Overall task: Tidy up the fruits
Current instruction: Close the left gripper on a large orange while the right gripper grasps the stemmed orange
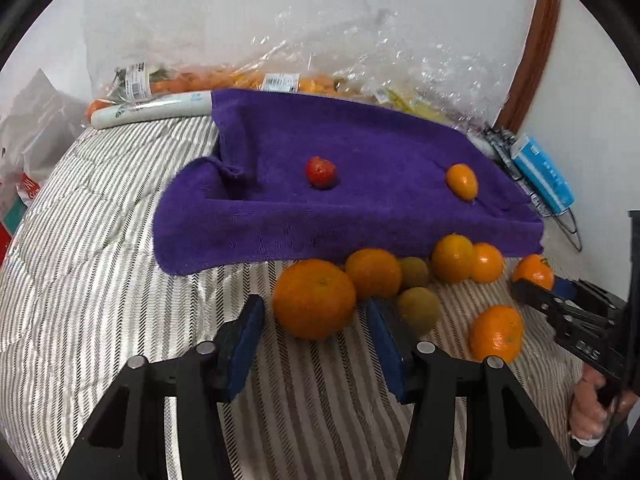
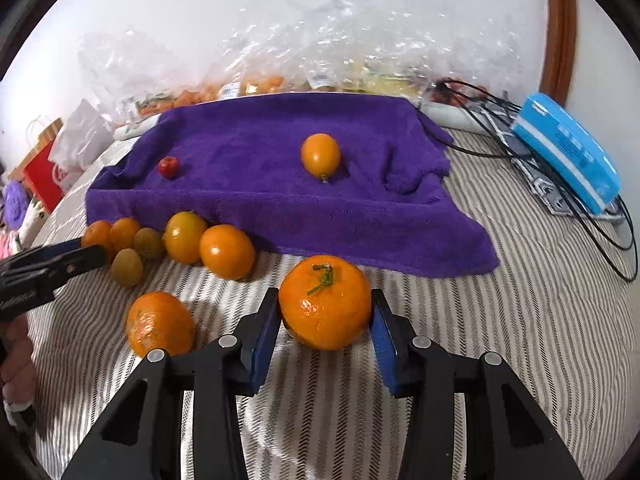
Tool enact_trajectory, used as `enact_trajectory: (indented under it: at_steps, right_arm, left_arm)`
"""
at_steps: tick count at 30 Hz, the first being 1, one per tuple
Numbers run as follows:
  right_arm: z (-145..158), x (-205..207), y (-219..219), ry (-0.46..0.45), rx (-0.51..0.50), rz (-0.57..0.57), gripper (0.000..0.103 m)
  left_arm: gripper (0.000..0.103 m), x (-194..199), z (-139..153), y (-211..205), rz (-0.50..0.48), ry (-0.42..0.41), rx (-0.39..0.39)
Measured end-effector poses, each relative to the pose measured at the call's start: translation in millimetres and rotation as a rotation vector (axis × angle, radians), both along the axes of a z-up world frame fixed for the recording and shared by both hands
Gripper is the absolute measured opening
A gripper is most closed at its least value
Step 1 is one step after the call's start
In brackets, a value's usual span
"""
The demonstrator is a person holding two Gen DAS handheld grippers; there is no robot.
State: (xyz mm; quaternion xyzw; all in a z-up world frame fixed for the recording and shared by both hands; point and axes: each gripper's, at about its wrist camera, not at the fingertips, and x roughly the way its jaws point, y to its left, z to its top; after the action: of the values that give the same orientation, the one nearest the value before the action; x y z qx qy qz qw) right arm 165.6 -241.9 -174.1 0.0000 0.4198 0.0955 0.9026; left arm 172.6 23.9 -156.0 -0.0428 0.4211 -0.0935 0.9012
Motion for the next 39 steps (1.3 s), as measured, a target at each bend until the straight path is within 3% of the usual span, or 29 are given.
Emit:
enact_trajectory:
  at_steps: [3,7,16,20,30,39]
  right_arm:
    - [-2.0,1.9,-1.3,0.014,0.024,0.008,0.043]
    - [-3.7,4.4,-7.1,0.029,0.078,0.005,0.044]
    - [-3.3,4.8,-9.0,0.03,0.087,0.004,0.044]
    - [-3.2,5.7,-1.0,0.027,0.034,0.015,0.044]
    - [-2.6,6.5,-3.5,0.029,0.046,0.016,0.043]
    - [5.4,-2.7,-7.5,-0.04,0.092,0.033,0.043]
  left_arm:
    - [0.041,1.2,-0.1,-5.0,0.007,-0.011,0.034]
    - [0.041,2.5,0.1,-4.4,0.017,-0.01,0.031]
    - [0.041,4.6,-0.2,-2.2,0.032,-0.008,0.004]
    - [0.042,4.6,-0.4,-2.8,0.03,-0.007,0.005]
    - [0.04,1.9,-0.1,6.4,0.031,-0.017,-0.081]
    - [0.04,-9.1,7.6,12.4,0.048,-0.067,-0.12]
